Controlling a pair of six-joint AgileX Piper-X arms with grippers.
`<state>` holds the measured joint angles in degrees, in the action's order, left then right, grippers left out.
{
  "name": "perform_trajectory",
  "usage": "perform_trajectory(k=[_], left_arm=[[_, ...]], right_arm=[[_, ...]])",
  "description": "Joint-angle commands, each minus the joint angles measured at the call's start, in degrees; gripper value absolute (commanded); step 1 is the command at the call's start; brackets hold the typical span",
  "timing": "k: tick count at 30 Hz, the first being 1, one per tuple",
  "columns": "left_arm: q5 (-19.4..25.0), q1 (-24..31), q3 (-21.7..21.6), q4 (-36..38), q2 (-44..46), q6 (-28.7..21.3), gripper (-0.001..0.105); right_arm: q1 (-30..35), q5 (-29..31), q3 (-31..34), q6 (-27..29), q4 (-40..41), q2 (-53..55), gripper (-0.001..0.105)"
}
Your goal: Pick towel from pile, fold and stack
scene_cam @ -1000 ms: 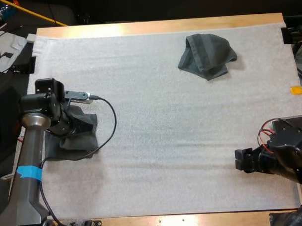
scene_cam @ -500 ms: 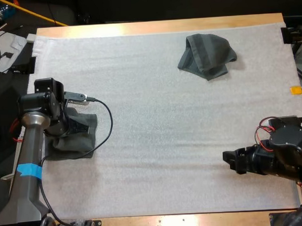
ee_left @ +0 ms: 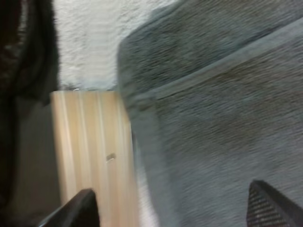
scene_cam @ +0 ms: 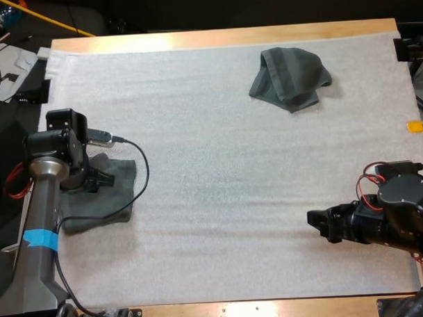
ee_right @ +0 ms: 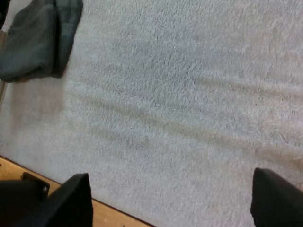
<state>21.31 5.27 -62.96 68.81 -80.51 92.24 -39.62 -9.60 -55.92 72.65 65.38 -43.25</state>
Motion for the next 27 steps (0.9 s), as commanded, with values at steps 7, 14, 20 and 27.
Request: perform_trajectory(k=[7, 14, 20, 27], left_arm=[[-12.8, 0.9, 3.4, -5.7, -1.0, 2.5, 0.063], [-14.3, 1.6, 5.6, -7.8, -1.2, 2.6, 0.062], [-16.1, 2.8, 9.0, -11.0, -3.8, 3.2, 0.062], [-18.2, 2.9, 11.0, -12.4, -8.8, 3.3, 0.062]], right_arm=[[0.0, -0.2, -0.4, 0.8, -1.3, 0.0, 0.067], [0.0, -0.8, -0.2, 0.7, -1.5, 0.3, 0.067], [0.0, -2.1, -0.4, 0.3, -2.5, 0.3, 0.067], [-0.1, -2.9, -0.3, -0.3, -3.4, 0.3, 0.067]])
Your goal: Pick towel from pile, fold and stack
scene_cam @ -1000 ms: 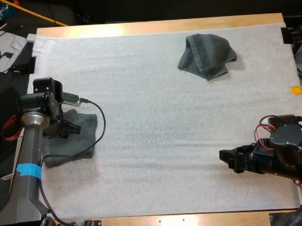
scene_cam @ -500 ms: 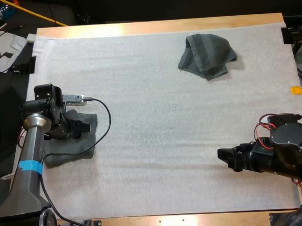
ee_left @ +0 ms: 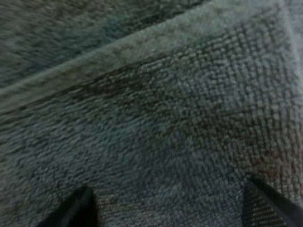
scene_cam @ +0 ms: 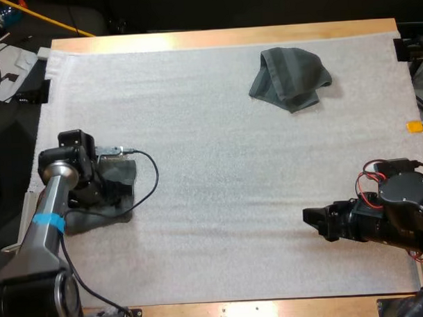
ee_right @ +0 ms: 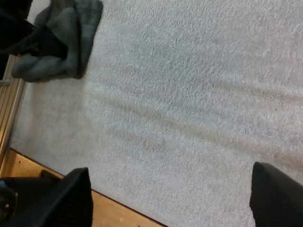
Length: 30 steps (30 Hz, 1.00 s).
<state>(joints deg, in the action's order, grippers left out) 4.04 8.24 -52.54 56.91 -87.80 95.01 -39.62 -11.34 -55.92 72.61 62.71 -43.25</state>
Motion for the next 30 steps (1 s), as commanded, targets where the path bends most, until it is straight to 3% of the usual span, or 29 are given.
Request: perform_trajectory(k=[1, 13, 19, 30], left_arm=[[-1.1, -0.1, 0.6, -0.4, -2.0, 0.6, 0.062], [-1.4, 0.0, -1.8, 0.4, -3.2, 0.9, 0.062], [-3.3, 0.1, -6.4, 0.7, -2.1, 1.1, 0.062], [-7.0, 0.3, -11.8, 2.0, 9.9, 1.5, 0.062]], right_arm=[[-0.1, -1.1, -0.3, -0.3, -0.7, 0.4, 0.067], [0.0, -0.7, -0.3, -0.3, -0.7, 0.2, 0.067], [-0.1, -0.6, -0.3, -0.4, -0.6, 0.2, 0.067], [0.1, -0.6, -0.3, 0.5, -2.1, 0.3, 0.067]])
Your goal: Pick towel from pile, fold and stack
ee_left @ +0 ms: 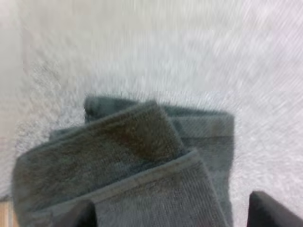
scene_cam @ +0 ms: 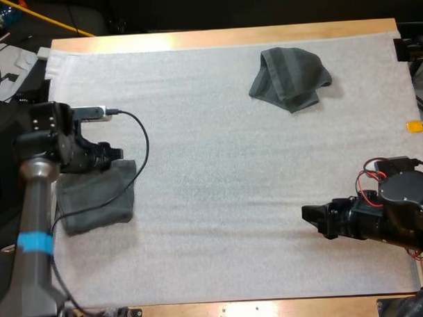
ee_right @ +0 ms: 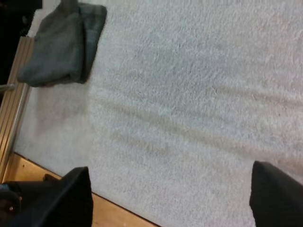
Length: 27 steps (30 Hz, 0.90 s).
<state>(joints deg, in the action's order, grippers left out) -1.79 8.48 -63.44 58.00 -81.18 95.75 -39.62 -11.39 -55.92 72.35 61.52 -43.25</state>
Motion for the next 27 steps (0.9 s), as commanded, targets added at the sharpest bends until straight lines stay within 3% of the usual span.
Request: perform_trajectory(k=[1, 4, 6, 11, 17, 27], left_arm=[[-1.8, 0.0, -0.9, 0.8, 4.4, 0.8, 0.062], [-4.0, -0.2, -1.0, 1.4, 8.8, 1.0, 0.062], [-3.2, 0.0, -0.9, 1.3, 8.2, 1.0, 0.062], [-5.5, -0.3, -1.0, 3.6, 14.7, 1.2, 0.062], [-6.3, -5.4, -0.9, 5.5, 19.4, 1.1, 0.062], [-5.1, -12.0, -1.0, 7.5, 24.0, 1.3, 0.062]], right_arm=[[0.1, -0.3, -0.3, 1.0, -1.3, 0.3, 0.067], [0.2, 2.0, -0.3, 2.4, -2.2, 0.2, 0.067], [0.0, 1.5, -0.2, 1.7, -2.0, 0.1, 0.066], [-0.1, 8.0, -0.4, 4.1, -3.2, -0.8, 0.067], [1.3, 13.2, -0.5, 8.4, -4.9, -4.7, 0.067], [18.0, 9.5, -0.5, 15.4, -7.0, -8.2, 0.066]])
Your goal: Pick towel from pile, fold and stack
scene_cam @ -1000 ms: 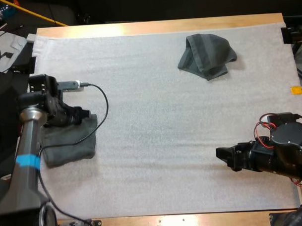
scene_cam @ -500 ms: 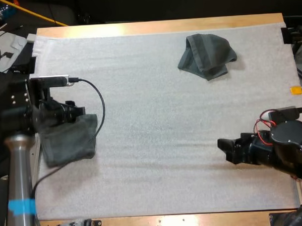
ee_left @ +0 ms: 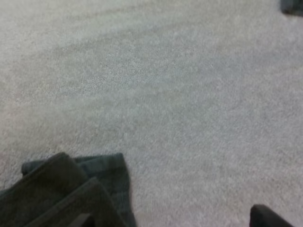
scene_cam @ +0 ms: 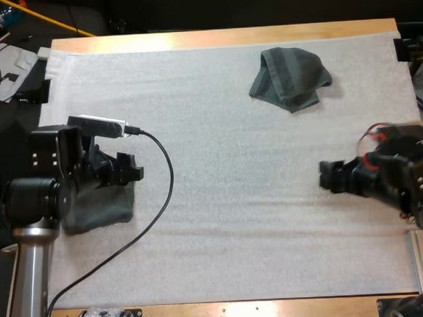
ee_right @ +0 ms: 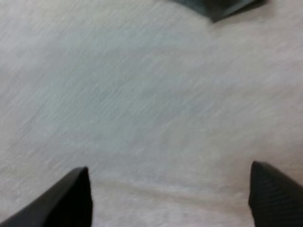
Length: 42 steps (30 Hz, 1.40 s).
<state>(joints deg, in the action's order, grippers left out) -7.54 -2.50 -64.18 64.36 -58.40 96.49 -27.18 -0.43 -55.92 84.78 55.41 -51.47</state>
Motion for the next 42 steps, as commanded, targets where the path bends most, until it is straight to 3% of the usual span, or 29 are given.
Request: perform_trajectory(k=[1, 2, 4, 13, 19, 27, 35, 42], left_arm=[[0.7, -1.2, -0.3, 1.3, 1.8, 0.6, 0.062], [0.6, -1.2, -0.2, 1.4, 2.3, 0.5, 0.062], [0.3, -0.8, -0.2, 1.1, 1.7, 0.1, 0.062], [0.5, -0.6, -0.2, 3.0, 3.6, -0.4, 0.062], [0.8, -0.6, -0.3, 4.0, 5.5, -0.8, 0.062], [3.0, -0.3, 0.0, 5.6, 12.6, -0.9, 0.062], [3.0, -0.9, 6.3, 6.0, 22.9, -0.5, 0.062], [3.2, -0.9, 9.2, 7.7, 33.3, -0.5, 0.062]], right_arm=[[7.8, -2.1, -0.5, 3.8, -0.9, 0.1, 0.066], [9.8, -2.6, -0.4, 4.5, -0.8, 0.2, 0.066], [7.1, -1.3, -0.3, 3.1, -0.3, 0.0, 0.066], [23.8, -3.2, -0.3, 9.6, 2.8, 0.7, 0.066], [30.1, -3.0, -0.4, 14.0, 5.0, 3.7, 0.066], [28.7, -1.5, -0.5, 17.7, 7.9, 11.1, 0.066], [29.1, -1.9, -0.4, 18.9, 10.0, 18.4, 0.067], [29.0, -2.2, -0.5, 18.7, 12.6, 27.0, 0.067]])
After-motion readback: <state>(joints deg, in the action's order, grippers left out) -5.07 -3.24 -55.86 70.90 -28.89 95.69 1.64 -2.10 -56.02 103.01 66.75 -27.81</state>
